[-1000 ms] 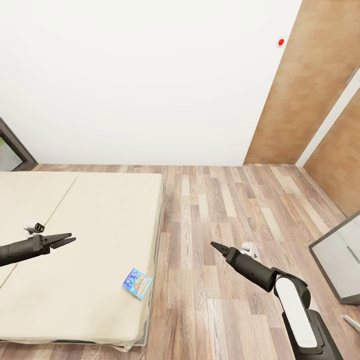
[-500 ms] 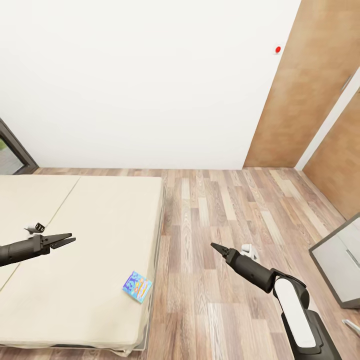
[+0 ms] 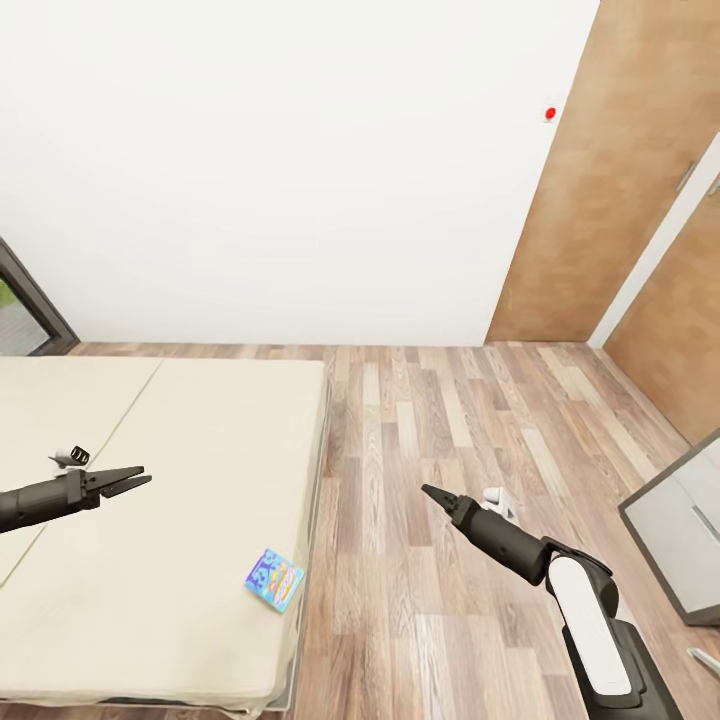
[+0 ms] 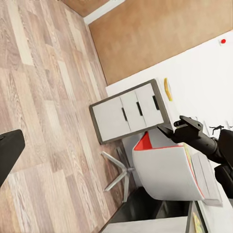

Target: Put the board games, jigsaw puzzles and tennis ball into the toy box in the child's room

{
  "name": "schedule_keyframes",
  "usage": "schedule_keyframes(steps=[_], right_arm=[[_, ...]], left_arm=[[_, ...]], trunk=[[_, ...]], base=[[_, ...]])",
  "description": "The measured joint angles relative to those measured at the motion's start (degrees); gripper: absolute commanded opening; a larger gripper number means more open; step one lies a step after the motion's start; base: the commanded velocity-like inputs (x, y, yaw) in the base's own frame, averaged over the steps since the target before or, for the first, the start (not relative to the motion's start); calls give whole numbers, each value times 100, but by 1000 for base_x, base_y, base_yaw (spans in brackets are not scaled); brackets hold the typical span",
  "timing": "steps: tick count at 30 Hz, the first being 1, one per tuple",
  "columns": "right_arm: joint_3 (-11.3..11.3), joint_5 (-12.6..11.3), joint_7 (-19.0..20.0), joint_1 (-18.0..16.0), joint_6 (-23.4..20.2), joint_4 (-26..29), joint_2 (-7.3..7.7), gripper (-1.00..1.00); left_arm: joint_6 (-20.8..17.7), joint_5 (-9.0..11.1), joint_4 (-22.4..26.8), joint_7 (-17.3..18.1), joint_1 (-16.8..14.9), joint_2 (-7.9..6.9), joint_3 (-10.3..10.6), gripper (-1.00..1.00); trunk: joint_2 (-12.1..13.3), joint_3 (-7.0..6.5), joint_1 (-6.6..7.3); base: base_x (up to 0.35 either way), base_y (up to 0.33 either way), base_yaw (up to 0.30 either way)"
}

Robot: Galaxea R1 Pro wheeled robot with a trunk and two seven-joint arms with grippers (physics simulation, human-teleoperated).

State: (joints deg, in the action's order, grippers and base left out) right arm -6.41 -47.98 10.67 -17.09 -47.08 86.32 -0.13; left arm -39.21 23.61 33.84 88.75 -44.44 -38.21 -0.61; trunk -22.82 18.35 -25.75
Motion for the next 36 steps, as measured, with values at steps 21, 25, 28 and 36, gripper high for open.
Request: schedule_keyframes(steps=[21,25,28,36], right_arm=[[-41,33,-1,-54,300,-1217,36,100],[-59,44,-4,-91,414,-1550,39,100],[-47,47,-1,-191,675,-1816,71,100],[-56,54,2,-480,913,-2669,216,100]], left_arm=[[0,0,0,-9,0,0,4,100],[0,0,0,-9,0,0,5,100],[0,0,0,-9,0,0,5,100],[0,0,0,-9,0,0,4,100]], trunk=[[0,-188,0],[0,-222,0],[1,-247,0],[1,-309,0]], base=[[0,0,0],[0,0,0],[0,0,0],[0,0,0]])
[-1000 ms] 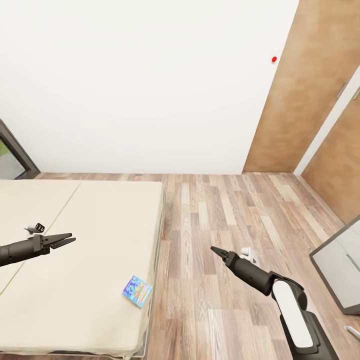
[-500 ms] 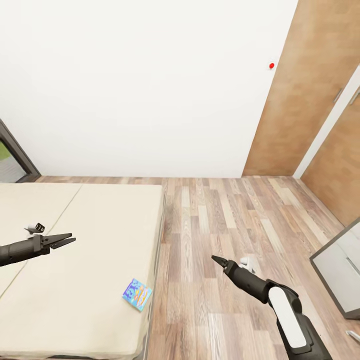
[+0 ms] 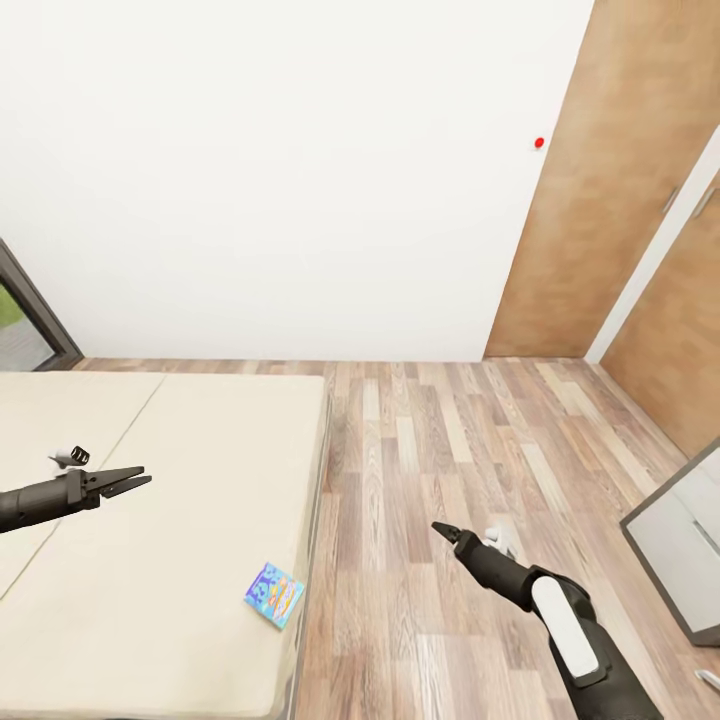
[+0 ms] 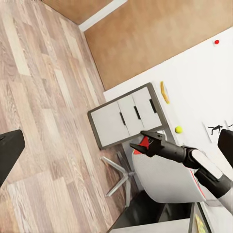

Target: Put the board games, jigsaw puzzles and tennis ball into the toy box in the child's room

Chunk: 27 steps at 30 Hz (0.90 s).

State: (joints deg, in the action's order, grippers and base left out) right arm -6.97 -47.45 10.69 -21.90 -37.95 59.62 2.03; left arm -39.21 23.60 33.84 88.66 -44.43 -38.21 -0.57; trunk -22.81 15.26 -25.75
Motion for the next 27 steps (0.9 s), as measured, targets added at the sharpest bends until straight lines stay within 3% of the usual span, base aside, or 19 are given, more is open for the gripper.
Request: schedule_keyframes(steps=[11,27], right_arm=[[-5,-2,-33,-73,251,-306,54,100],[12,-4,-35,-78,270,-357,63,100]], left_arm=[[0,-1,0,-79,0,0,2,100],[0,-2,0,-200,0,5,7,100]], trunk=[[0,-82,0],[0,-194,0]], base=[[0,0,0],[0,0,0]])
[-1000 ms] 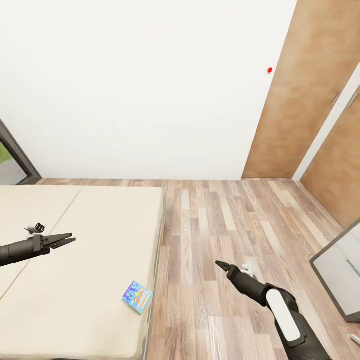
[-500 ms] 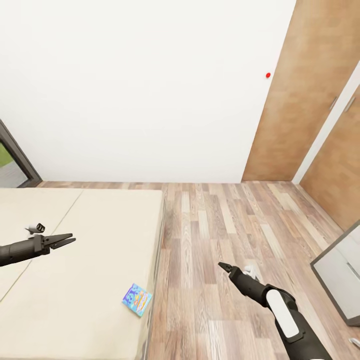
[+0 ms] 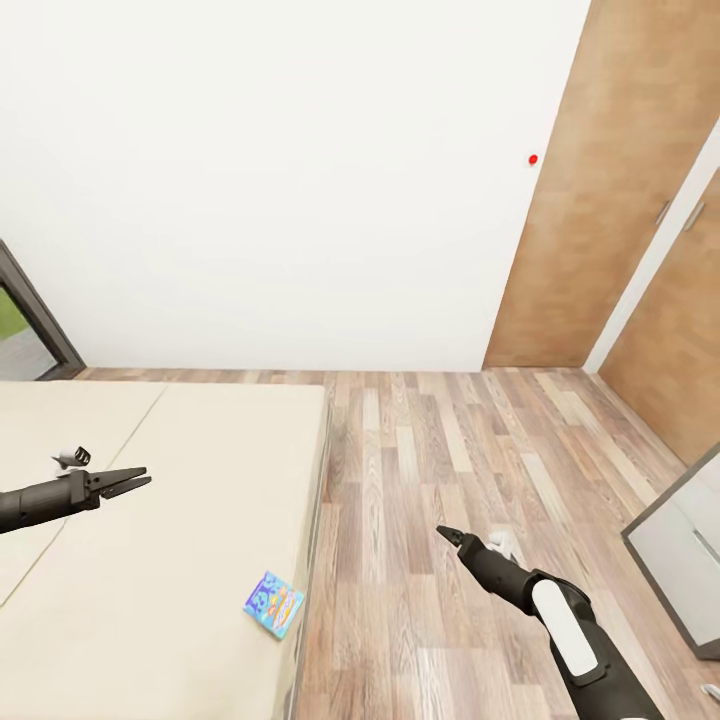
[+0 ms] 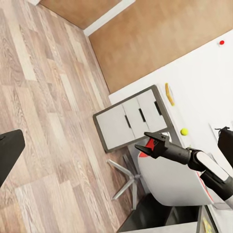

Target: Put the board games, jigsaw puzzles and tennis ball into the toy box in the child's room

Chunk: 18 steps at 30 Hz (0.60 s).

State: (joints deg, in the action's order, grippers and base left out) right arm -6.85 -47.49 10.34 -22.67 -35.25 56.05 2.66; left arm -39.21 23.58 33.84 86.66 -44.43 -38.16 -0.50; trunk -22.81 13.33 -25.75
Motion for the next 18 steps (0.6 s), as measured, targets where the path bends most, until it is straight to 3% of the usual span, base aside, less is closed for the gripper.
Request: schedule_keyframes(steps=[18], right_arm=[[13,0,3,2,-1,0,-2,100]], left_arm=[[0,0,0,-9,0,12,2,100]], trunk=[[0,-125,0]], base=[[0,0,0]])
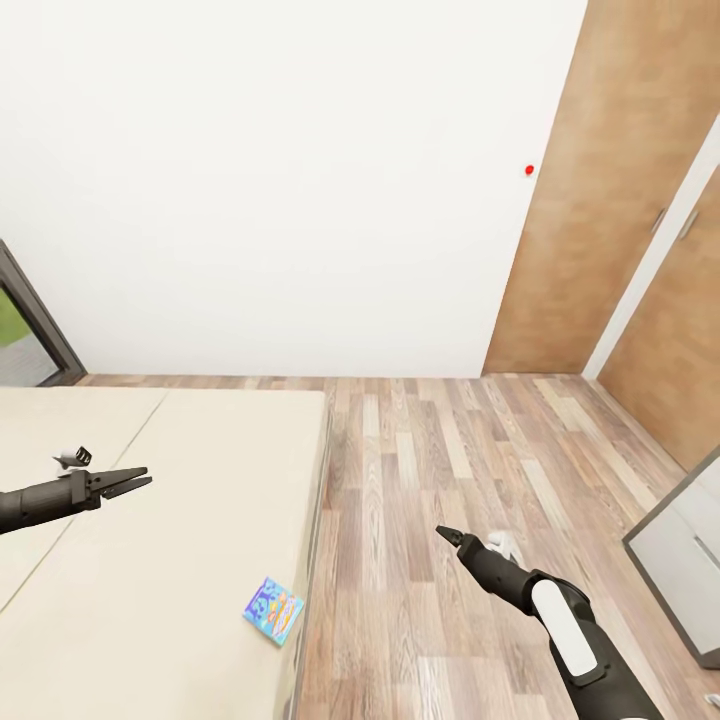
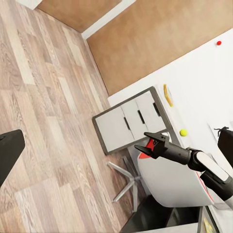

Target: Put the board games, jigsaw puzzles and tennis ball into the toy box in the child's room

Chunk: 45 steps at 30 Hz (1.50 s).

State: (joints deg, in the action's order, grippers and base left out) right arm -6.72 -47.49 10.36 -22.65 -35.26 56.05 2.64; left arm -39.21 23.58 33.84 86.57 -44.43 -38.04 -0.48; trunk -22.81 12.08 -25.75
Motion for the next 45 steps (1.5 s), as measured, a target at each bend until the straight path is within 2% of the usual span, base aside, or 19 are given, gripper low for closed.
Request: schedule_keyframes(steps=[20,45], right_arm=[[5,0,6,1,-5,0,-2,100],[8,0,35,3,1,1,-6,100]], left_arm=[[0,2,0,0,-1,7,-8,100],[0,0,-1,0,-1,9,-7,100]], trunk=[[0,-139,0],[1,-360,0]], base=[[0,0,-3],[0,0,-81]])
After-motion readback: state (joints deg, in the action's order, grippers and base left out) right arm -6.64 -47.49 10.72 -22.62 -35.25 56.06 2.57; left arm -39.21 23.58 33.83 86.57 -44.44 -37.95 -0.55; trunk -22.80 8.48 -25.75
